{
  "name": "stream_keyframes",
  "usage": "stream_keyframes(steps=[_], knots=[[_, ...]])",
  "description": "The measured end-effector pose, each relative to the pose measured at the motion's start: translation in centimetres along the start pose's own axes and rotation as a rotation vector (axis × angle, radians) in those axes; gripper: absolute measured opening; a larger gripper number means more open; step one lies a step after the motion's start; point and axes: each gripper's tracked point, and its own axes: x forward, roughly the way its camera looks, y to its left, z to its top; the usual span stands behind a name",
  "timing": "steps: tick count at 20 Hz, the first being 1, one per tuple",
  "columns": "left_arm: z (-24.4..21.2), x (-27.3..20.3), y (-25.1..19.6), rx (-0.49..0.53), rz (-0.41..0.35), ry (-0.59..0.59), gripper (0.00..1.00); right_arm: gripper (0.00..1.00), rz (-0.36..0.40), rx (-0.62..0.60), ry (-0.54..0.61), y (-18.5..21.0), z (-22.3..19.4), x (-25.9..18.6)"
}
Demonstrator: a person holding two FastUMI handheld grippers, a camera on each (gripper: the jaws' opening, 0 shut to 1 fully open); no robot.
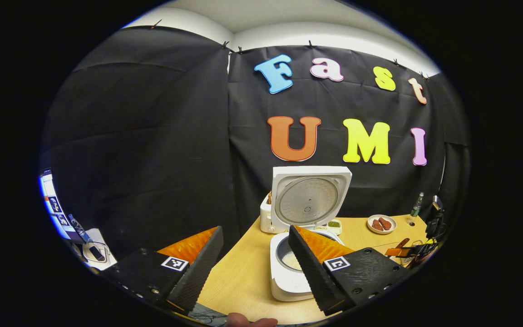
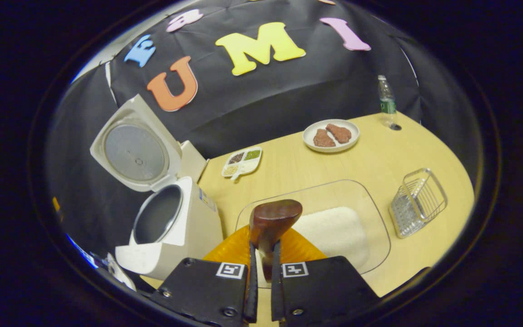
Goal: Close the left gripper, press the button to open the rice cooker; take a wooden spoon from the chopstick holder with the right hand, scoop a spoonful of rice and pour it into the rice cooker, then put the wooden spoon back into the chopstick holder.
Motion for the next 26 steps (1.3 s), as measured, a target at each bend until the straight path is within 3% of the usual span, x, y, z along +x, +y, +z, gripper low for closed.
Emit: stream_keyframes(steps=[9, 16, 20, 26], knots=[[1.3, -0.7, -4.2, 0.025, -0.023, -0.011, 0.93, 0.17, 0.102, 0.582, -0.007, -6.3, 1.5, -0.1], [2.2, -1.2, -7.7, 0.017, -0.043, -0.027, 0.93, 0.17, 0.202, 0.776, -0.082, -8.5, 4.5, -3.9], [2.4, -1.6, -8.2, 0.007, -0.038, -0.038, 0.94, 0.17, 0.286, 0.826, -0.104, -6.5, 7.3, -6.0], [1.5, -2.8, -5.3, 0.013, 0.008, -0.060, 0.94, 0.17, 0.448, 0.818, -0.069, 2.9, 11.9, -6.6]])
